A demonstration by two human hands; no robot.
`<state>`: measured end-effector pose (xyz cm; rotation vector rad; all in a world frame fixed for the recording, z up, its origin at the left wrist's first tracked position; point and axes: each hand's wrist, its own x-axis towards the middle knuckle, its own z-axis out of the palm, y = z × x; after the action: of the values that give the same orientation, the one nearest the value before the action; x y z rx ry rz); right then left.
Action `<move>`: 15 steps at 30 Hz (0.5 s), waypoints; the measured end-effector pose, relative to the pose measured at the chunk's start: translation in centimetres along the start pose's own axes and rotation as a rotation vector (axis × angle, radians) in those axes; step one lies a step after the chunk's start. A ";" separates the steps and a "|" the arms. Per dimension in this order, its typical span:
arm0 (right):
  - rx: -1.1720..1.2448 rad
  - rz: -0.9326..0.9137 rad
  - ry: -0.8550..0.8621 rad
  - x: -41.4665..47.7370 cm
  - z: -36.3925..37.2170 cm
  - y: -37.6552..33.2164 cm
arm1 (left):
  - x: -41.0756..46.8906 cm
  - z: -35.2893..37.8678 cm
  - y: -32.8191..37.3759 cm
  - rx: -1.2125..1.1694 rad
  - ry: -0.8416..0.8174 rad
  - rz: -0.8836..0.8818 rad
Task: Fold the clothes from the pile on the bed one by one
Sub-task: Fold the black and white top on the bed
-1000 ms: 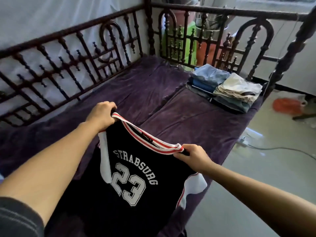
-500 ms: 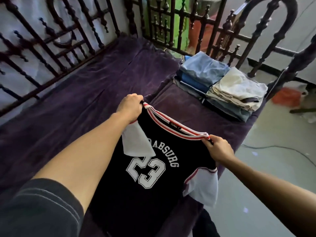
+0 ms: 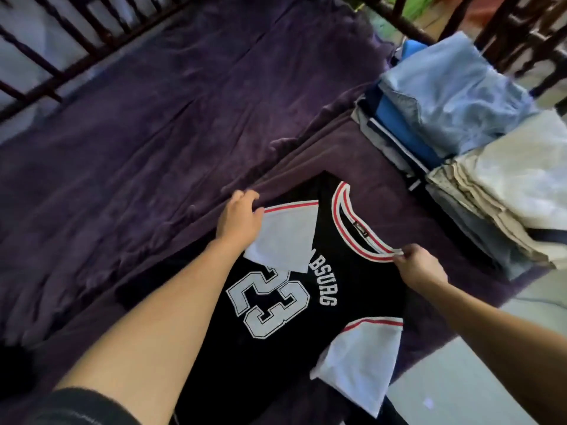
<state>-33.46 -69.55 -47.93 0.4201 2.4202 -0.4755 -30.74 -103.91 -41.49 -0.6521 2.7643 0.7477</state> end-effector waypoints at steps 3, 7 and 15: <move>0.018 -0.109 -0.133 0.4 2.2 -4.3 | -4.6 1.8 -6.1 0.076 -0.137 -0.225; 0.143 -0.138 -0.318 1.0 6.9 -10.7 | -10.5 4.7 -11.7 0.103 -0.251 -0.439; 0.407 0.152 -0.344 2.8 15.2 -14.9 | -19.2 12.9 -17.9 0.017 -0.404 -0.635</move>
<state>-33.72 -88.80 -57.48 0.6333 1.9414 -0.8982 -4.42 -104.15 -54.31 -1.1471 2.0213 0.6179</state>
